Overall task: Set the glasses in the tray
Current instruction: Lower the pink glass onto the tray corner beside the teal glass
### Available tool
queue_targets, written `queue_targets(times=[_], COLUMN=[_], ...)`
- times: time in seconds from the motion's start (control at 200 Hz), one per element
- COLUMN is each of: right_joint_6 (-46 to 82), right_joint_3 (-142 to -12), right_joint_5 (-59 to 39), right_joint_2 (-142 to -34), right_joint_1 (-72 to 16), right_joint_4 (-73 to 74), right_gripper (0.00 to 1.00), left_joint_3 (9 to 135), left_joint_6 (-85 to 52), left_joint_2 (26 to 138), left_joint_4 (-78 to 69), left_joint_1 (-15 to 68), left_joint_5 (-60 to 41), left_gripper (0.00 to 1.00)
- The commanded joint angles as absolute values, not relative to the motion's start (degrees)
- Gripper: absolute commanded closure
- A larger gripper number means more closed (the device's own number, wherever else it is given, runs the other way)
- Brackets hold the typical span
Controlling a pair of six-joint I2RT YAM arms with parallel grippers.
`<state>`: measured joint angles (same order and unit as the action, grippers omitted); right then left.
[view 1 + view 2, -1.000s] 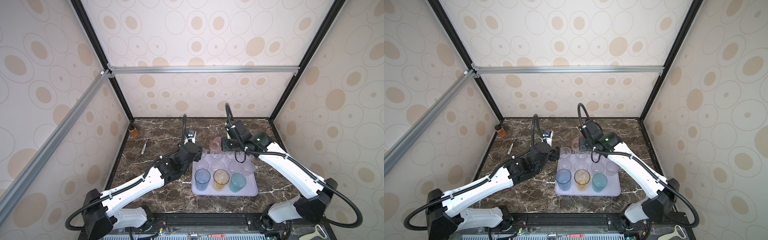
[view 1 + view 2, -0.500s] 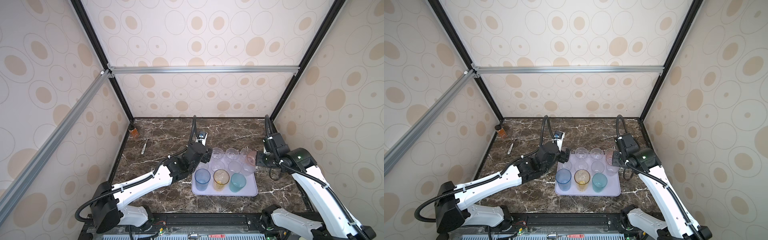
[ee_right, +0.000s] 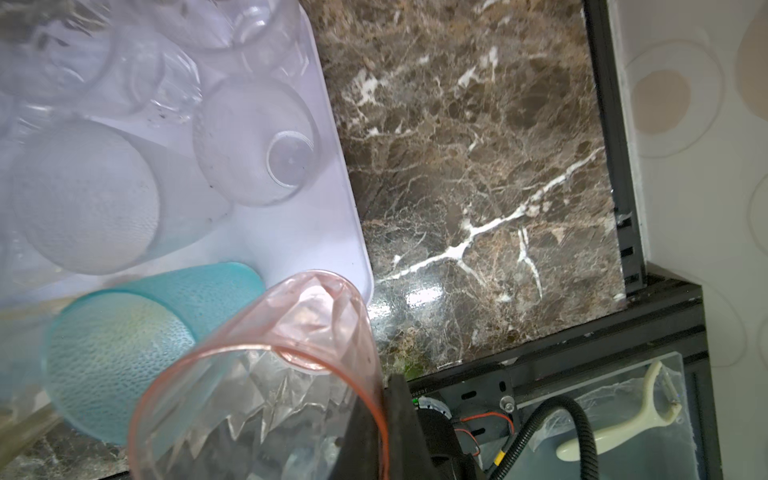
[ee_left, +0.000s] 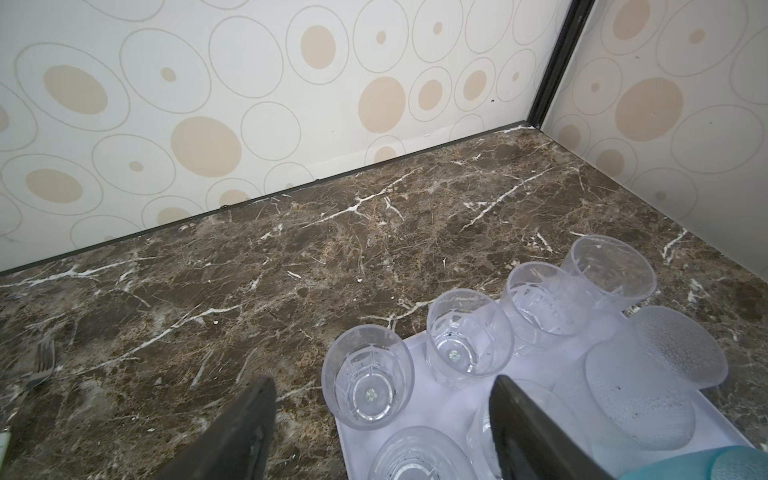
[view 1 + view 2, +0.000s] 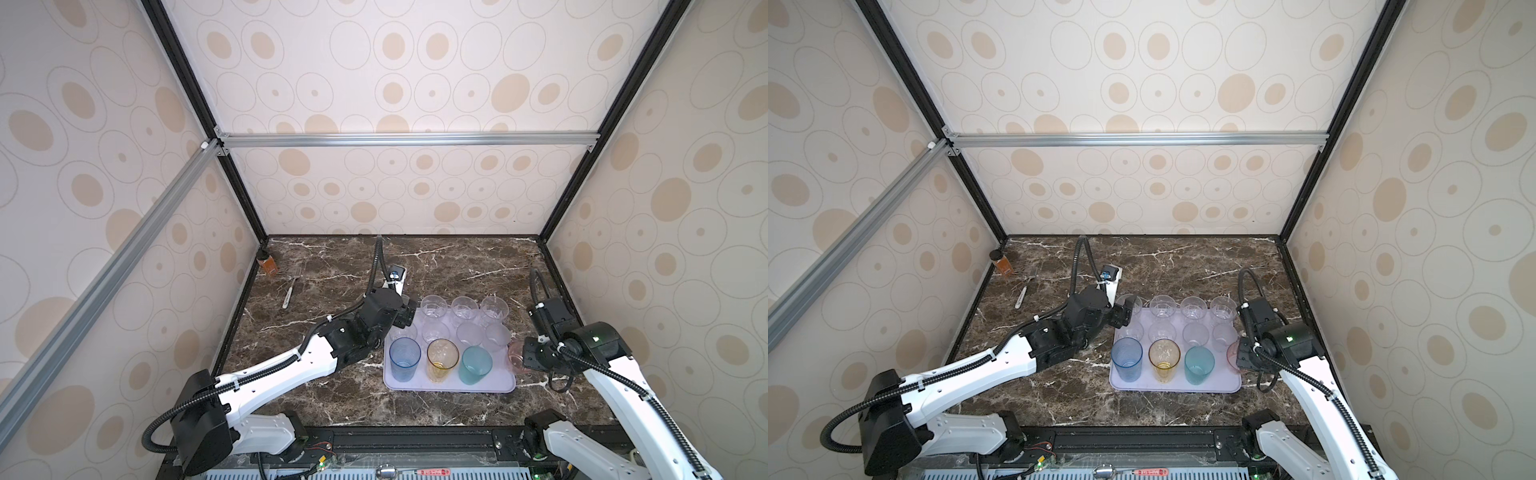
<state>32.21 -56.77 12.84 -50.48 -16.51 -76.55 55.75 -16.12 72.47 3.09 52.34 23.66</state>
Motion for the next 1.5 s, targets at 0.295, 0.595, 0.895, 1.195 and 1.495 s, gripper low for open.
queue_targets(times=[0.295, 0.595, 0.895, 1.195, 1.495], right_joint_6=[43.28, 48.85, 50.91, 49.62, 48.85], right_joint_3=[-48.74, -43.81, -38.63, -37.35, -36.44], right_joint_5=[12.01, 12.06, 11.69, 10.85, 9.96], right_joint_2=[-48.97, -51.28, -52.39, -54.28, -56.55], right_joint_1=[-16.33, -16.41, -16.35, -16.4, -16.35], right_joint_4=[-72.42, -67.31, -62.66, -60.61, -57.73], right_gripper=[1.0, 1.0, 1.0, 1.0, 0.97], left_joint_3=[52.28, 51.64, 49.75, 49.04, 48.78], left_joint_6=[-16.26, -15.74, -15.54, -15.9, -16.17], left_joint_2=[68.06, 67.24, 66.71, 66.73, 66.4], left_joint_4=[0.89, 0.57, 0.1, -0.27, 0.0], left_joint_1=[50.1, 48.99, 46.65, 46.08, 45.83], left_joint_5=[23.31, 22.77, 21.67, 20.74, 20.83], left_gripper=[0.19, 0.19, 0.19, 0.19, 0.19])
